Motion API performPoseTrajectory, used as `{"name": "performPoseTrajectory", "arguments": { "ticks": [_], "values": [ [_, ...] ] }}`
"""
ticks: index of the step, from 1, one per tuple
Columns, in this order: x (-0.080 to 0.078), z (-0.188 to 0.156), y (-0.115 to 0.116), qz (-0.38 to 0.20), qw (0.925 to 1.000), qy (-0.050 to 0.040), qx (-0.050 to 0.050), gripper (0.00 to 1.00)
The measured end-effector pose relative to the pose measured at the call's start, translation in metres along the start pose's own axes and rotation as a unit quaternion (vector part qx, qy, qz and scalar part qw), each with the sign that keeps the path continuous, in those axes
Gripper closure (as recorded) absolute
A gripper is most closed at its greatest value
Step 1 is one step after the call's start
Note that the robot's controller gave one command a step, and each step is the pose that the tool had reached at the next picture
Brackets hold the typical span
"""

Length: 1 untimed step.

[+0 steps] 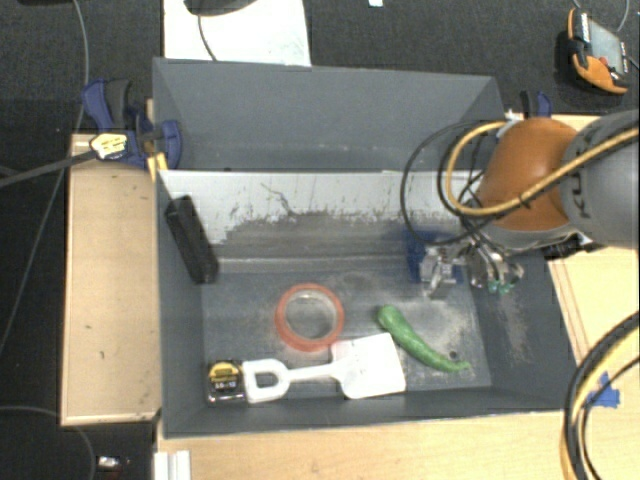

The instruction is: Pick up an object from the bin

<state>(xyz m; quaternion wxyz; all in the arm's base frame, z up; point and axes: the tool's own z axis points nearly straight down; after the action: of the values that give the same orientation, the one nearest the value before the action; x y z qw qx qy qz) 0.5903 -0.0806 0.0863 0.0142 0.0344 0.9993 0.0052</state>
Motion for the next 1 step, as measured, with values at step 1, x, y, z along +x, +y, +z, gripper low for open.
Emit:
{"name": "performPoseTrajectory", "arguments": {
  "ticks": [1],
  "values": [
    [0.0000,0.0028,-0.0126,0.011,0.9999,-0.0003,0.002,1.00]
  ]
}}
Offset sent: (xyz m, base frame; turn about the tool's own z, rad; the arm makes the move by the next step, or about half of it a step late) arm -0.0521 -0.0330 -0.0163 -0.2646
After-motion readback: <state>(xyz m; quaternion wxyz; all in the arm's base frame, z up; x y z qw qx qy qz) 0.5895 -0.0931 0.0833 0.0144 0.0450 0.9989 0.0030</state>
